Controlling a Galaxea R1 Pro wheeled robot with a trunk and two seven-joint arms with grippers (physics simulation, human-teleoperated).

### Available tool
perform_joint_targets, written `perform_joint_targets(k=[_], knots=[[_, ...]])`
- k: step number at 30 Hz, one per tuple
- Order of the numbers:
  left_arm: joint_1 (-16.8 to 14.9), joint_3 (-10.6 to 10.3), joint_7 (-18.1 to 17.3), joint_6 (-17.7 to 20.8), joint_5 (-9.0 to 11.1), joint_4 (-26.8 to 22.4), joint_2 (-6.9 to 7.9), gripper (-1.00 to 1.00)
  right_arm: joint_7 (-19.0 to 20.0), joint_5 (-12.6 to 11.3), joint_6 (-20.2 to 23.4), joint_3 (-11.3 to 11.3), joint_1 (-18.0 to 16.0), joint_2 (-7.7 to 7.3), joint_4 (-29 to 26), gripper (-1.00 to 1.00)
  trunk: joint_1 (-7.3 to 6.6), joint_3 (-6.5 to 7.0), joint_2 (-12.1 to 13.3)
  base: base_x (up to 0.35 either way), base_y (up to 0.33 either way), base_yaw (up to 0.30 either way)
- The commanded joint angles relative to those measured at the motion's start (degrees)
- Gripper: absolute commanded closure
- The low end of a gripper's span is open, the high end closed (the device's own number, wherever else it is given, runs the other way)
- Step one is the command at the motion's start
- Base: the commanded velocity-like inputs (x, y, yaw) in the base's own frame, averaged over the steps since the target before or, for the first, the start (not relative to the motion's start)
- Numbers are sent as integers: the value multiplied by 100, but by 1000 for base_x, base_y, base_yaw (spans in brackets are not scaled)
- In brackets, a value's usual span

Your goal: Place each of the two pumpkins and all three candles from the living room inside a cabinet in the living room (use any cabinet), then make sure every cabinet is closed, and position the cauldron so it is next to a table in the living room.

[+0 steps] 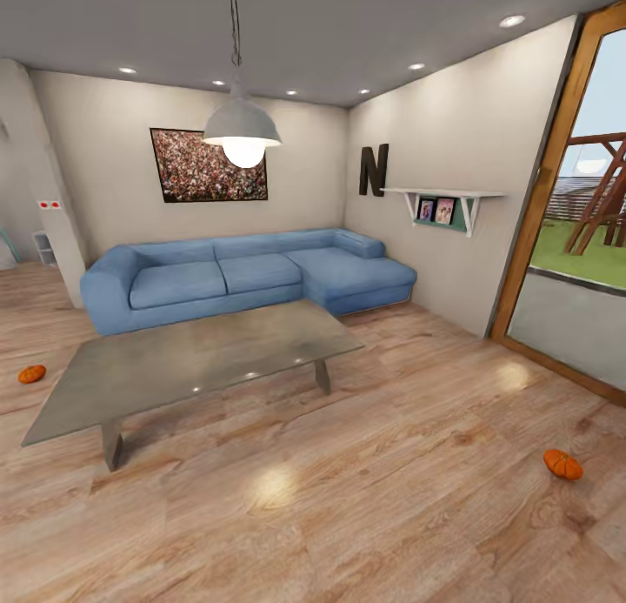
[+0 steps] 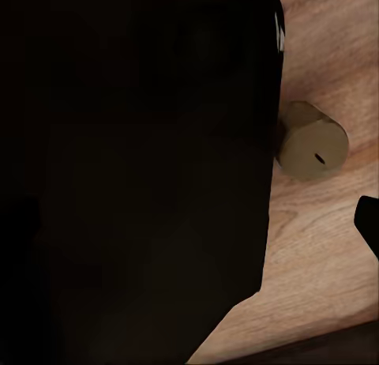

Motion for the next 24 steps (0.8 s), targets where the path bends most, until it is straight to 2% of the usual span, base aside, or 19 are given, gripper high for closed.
perform_joint_targets(k=[1,5,9,17,24], knots=[[0,0,0,0,0,0,0,-100,0,0,0,0,0,0,0,-100,0,-3,-3,0,0,0],[9,-15,-9,0,9,0,9,-100,46,30,-59,16,-1,-4,-9,-100,0,-3,-3,0,0,0],[24,-26,-9,-8,6,-109,91,-100,16,-17,-138,1,-110,-8,-9,-100,0,-3,-3,0,0,0],[26,-23,-9,-9,0,-224,104,-100,-41,-43,-395,-35,-149,-10,-9,-100,0,-4,-3,0,0,2],[26,-17,-9,-30,0,-237,102,-100,-47,-36,-473,-21,-149,-9,-9,-100,0,-31,-3,0,0,184]])
